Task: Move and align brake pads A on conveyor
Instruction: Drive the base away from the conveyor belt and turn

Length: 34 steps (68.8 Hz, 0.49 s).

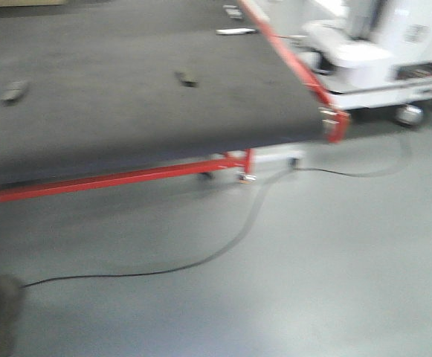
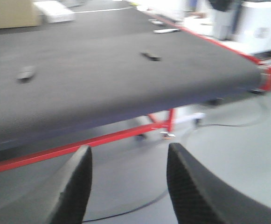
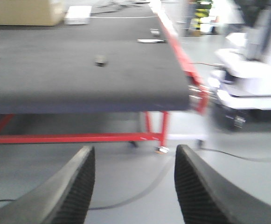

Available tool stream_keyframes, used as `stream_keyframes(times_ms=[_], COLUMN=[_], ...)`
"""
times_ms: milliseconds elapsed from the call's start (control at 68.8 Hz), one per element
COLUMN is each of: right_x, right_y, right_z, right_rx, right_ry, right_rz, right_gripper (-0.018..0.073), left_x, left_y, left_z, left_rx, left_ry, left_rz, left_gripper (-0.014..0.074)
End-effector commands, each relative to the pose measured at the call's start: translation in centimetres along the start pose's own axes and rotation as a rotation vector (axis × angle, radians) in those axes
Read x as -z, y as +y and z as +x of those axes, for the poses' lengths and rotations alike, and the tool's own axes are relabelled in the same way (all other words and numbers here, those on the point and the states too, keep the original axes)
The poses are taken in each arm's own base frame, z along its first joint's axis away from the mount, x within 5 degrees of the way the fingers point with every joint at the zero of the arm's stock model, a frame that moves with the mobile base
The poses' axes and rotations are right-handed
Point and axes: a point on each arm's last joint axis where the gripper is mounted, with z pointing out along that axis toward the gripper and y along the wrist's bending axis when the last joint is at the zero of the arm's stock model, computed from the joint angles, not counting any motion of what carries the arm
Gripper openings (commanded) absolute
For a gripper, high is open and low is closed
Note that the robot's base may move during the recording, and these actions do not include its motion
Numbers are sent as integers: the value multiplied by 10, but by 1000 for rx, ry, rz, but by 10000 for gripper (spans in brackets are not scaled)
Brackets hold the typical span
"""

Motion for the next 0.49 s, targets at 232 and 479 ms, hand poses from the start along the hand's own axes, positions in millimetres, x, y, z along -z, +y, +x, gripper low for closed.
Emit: stream_keyframes(times_ms=[232,479], right_x=[2,2], right_y=[0,0], right_z=[-15,-15], right_rx=[10,10], right_ry=[-92,-89], right_rz=[4,4], right_gripper=[370,370], left_x=[1,1], left_y=[0,0], left_z=[-15,-15], left_rx=[16,16], left_ry=[-94,-94], left_rz=[-6,-6], left_gripper=[343,343])
